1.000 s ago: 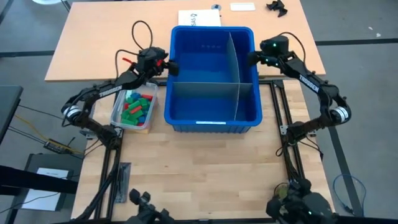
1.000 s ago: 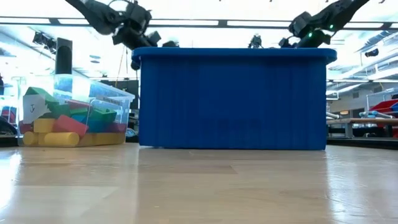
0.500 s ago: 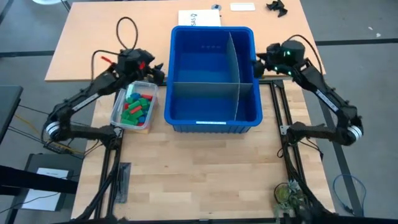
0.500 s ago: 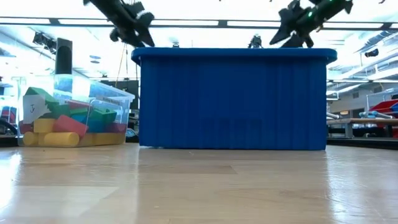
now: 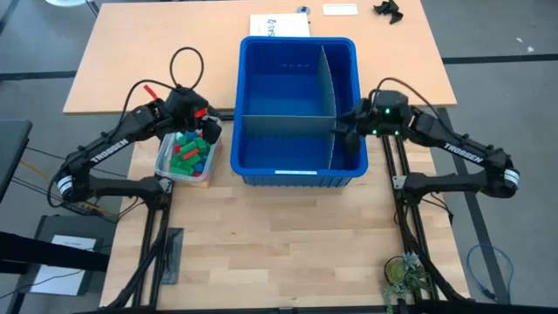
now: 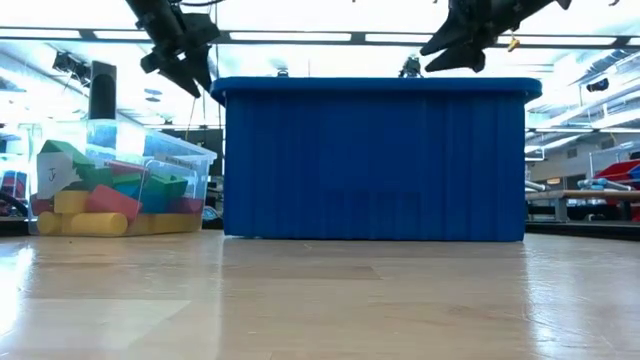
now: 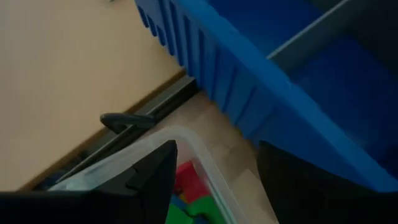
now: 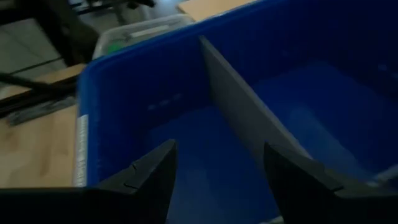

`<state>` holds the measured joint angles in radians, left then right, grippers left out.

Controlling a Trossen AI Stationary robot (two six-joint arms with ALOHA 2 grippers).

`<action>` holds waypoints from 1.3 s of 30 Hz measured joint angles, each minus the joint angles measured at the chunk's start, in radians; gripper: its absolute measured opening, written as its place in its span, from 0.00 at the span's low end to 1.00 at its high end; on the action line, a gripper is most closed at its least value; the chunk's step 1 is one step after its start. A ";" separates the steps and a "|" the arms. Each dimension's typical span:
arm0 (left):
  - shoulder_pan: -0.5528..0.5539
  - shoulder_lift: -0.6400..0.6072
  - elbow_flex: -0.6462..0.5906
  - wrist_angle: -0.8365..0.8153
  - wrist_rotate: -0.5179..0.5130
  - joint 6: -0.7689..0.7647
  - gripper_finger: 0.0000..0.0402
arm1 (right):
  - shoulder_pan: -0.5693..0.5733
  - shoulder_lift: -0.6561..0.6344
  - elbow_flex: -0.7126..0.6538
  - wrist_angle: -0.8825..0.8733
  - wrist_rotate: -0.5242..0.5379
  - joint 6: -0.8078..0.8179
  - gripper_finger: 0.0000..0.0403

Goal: Sort blocks
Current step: Pour the blocks on the table from the transparent bin

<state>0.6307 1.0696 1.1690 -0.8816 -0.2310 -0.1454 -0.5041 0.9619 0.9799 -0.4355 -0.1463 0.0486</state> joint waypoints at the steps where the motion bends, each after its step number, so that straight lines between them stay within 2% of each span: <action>1: -0.004 0.000 0.000 -0.004 0.000 -0.006 0.57 | 0.018 0.000 -0.007 0.017 0.000 0.001 0.59; 9: -0.039 -0.007 0.000 -0.017 0.005 -0.015 0.57 | 0.074 0.000 -0.014 0.081 0.000 0.011 0.59; 18: -0.203 -0.096 0.000 -0.038 0.008 -0.030 0.57 | 0.099 0.000 -0.014 0.115 -0.011 0.065 0.59; 21: -0.276 -0.116 0.000 -0.115 -0.035 -0.112 0.57 | 0.129 0.008 -0.014 0.131 -0.011 0.070 0.61; 24: -0.350 -0.124 0.000 -0.230 -0.105 -0.312 0.56 | 0.166 0.024 -0.014 0.129 0.027 0.069 0.64; 27: -0.423 -0.125 0.000 -0.307 -0.131 -0.436 0.55 | 0.204 0.053 -0.014 0.130 0.056 0.043 0.67; 33: -0.585 -0.100 -0.001 -0.334 -0.149 -0.604 0.53 | 0.295 0.094 -0.014 0.126 0.056 0.008 0.66; 39: -0.665 -0.067 -0.004 -0.431 -0.229 -0.759 0.53 | 0.403 0.080 -0.014 0.129 0.057 0.001 0.64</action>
<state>-0.0347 1.0031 1.1647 -1.3124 -0.4601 -0.9042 -0.1012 1.0423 0.9657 -0.3064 -0.0896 0.0500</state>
